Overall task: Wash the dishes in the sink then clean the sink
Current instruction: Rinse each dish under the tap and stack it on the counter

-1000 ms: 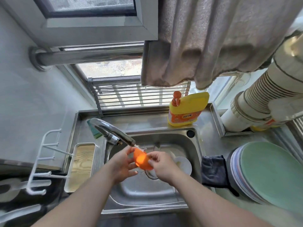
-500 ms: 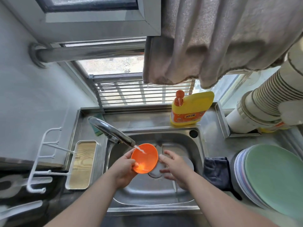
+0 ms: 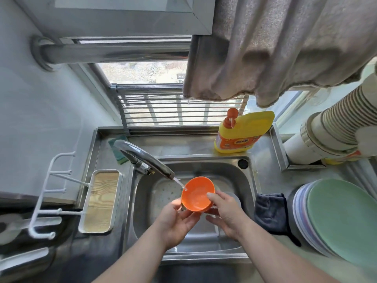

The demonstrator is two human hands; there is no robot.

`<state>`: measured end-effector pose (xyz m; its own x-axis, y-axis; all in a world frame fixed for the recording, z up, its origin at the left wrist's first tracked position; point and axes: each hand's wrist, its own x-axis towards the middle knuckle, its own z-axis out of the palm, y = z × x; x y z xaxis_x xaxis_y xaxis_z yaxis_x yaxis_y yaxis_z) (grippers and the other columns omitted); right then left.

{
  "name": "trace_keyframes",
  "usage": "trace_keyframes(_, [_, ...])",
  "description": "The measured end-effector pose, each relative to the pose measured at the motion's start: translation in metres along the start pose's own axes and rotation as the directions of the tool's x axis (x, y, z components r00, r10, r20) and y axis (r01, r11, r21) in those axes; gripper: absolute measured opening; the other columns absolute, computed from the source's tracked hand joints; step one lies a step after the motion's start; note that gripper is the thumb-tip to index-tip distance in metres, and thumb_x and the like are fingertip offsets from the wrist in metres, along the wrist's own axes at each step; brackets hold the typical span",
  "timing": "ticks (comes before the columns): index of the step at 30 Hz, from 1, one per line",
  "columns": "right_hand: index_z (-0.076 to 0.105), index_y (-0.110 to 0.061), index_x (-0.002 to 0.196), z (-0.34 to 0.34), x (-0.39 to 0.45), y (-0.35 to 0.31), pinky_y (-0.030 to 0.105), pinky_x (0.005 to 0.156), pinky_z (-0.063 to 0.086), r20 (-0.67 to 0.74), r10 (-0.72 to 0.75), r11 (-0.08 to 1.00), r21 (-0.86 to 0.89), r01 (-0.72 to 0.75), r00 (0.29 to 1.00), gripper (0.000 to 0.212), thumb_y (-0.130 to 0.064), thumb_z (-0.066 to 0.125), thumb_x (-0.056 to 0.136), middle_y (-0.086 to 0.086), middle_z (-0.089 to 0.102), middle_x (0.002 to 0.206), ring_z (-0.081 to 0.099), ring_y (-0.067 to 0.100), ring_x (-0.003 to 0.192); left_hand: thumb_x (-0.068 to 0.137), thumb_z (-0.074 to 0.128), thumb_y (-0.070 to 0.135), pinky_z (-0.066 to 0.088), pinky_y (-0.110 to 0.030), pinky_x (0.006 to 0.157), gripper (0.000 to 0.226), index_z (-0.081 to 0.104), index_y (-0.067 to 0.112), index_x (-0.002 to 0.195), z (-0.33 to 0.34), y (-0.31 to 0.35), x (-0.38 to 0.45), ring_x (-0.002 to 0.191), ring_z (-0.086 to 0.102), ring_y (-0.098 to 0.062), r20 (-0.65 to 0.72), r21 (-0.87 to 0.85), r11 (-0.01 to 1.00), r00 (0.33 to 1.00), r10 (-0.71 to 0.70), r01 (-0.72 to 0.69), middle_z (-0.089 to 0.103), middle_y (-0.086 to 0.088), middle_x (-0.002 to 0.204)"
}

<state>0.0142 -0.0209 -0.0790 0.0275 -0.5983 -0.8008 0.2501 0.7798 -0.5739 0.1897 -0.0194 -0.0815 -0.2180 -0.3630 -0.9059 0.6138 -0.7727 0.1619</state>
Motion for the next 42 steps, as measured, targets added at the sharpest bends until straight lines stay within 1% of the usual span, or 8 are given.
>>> trace_keyframes(5, [0.071, -0.021, 0.116, 0.027, 0.002, -0.007, 0.046, 0.094, 0.057, -0.025, -0.117, 0.992, -0.043, 0.116, 0.993, 0.026, -0.013, 0.073, 0.091, 0.011, 0.077, 0.104, 0.069, 0.022, 0.088, 0.105, 0.055, 0.025, 0.048, -0.050, 0.113, 0.036, 0.065, 0.002, 0.131, 0.004, -0.006, 0.001, 0.110, 0.069, -0.038, -0.022, -0.085, 0.996, 1.000, -0.013, 0.011, 0.074, -0.024, 0.114])
trace_keyframes(12, [0.074, -0.024, 0.109, 0.042, -0.001, 0.009, 0.030, 0.071, 0.051, -0.041, -0.138, 0.975, -0.184, 0.128, 0.990, 0.024, -0.016, 0.076, 0.087, 0.000, 0.077, 0.094, 0.067, 0.015, 0.082, 0.109, 0.049, 0.042, 0.052, -0.048, 0.104, 0.048, 0.066, 0.003, 0.132, -0.033, 0.008, -0.004, 0.111, 0.069, -0.038, -0.038, -0.073, 0.996, 0.998, -0.055, 0.052, 0.075, -0.025, 0.118])
trace_keyframes(17, [0.069, -0.014, 0.112, 0.035, 0.004, 0.007, 0.032, 0.073, 0.052, -0.175, -0.049, 0.998, 0.031, 0.055, 0.983, 0.016, -0.016, 0.071, 0.096, 0.010, 0.074, 0.093, 0.067, 0.022, 0.082, 0.108, 0.056, 0.029, 0.055, -0.046, 0.089, 0.028, 0.062, 0.008, 0.125, -0.044, 0.025, -0.017, 0.106, 0.071, -0.036, -0.054, 0.063, 0.997, 0.998, -0.030, 0.033, 0.072, -0.022, 0.120])
trace_keyframes(22, [0.065, -0.015, 0.116, 0.072, 0.019, 0.009, 0.037, 0.080, 0.050, -0.152, 0.010, 0.964, 0.266, 0.031, 0.988, 0.018, -0.017, 0.069, 0.098, 0.012, 0.073, 0.100, 0.067, 0.030, 0.099, 0.106, 0.060, 0.015, 0.053, -0.033, 0.069, 0.017, 0.069, 0.012, 0.120, -0.061, 0.045, -0.014, 0.072, 0.064, -0.018, -0.101, 0.407, 0.908, 0.983, 0.156, -0.102, 0.070, -0.002, 0.077])
trace_keyframes(32, [0.067, -0.009, 0.116, 0.041, 0.006, 0.032, 0.035, 0.076, 0.052, -0.224, 0.136, 0.911, 0.411, -0.033, 0.965, 0.026, -0.025, 0.072, 0.096, 0.012, 0.072, 0.099, 0.065, 0.027, 0.089, 0.102, 0.054, 0.003, 0.051, -0.034, 0.068, 0.025, 0.065, 0.018, 0.119, -0.079, 0.098, -0.008, 0.073, 0.063, -0.022, -0.036, 0.640, 0.738, 0.951, 0.308, -0.215, 0.068, -0.010, 0.098])
trace_keyframes(36, [0.069, -0.014, 0.123, 0.050, 0.016, 0.020, 0.033, 0.073, 0.052, -0.208, 0.095, 0.926, 0.378, -0.009, 0.974, 0.041, -0.033, 0.079, 0.088, 0.009, 0.072, 0.095, 0.062, 0.024, 0.084, 0.098, 0.056, 0.001, 0.049, -0.028, 0.068, 0.036, 0.067, 0.027, 0.121, -0.077, 0.098, -0.001, 0.078, 0.063, -0.018, 0.113, 0.828, 0.462, 0.901, 0.418, -0.318, 0.068, -0.007, 0.104])
trace_keyframes(39, [0.070, -0.013, 0.113, 0.062, 0.013, 0.027, 0.031, 0.066, 0.050, -0.155, 0.116, 0.931, 0.361, -0.054, 0.981, 0.034, -0.035, 0.079, 0.089, 0.005, 0.071, 0.079, 0.062, 0.022, 0.075, 0.095, 0.061, 0.006, 0.044, -0.012, 0.073, 0.054, 0.062, 0.045, 0.131, -0.075, 0.100, -0.002, 0.087, 0.061, -0.004, 0.368, 0.916, -0.054, 0.777, 0.512, -0.398, 0.061, 0.005, 0.116])
trace_keyframes(42, [0.069, -0.013, 0.111, 0.058, 0.007, 0.031, 0.033, 0.074, 0.051, -0.135, 0.163, 0.947, 0.298, -0.117, 0.977, 0.038, -0.041, 0.078, 0.088, 0.006, 0.075, 0.087, 0.065, 0.024, 0.083, 0.093, 0.075, 0.013, 0.041, -0.016, 0.097, 0.062, 0.059, 0.050, 0.141, -0.074, 0.105, 0.000, 0.110, 0.056, -0.003, 0.642, 0.751, -0.500, 0.655, 0.398, -0.432, 0.048, 0.016, 0.134])
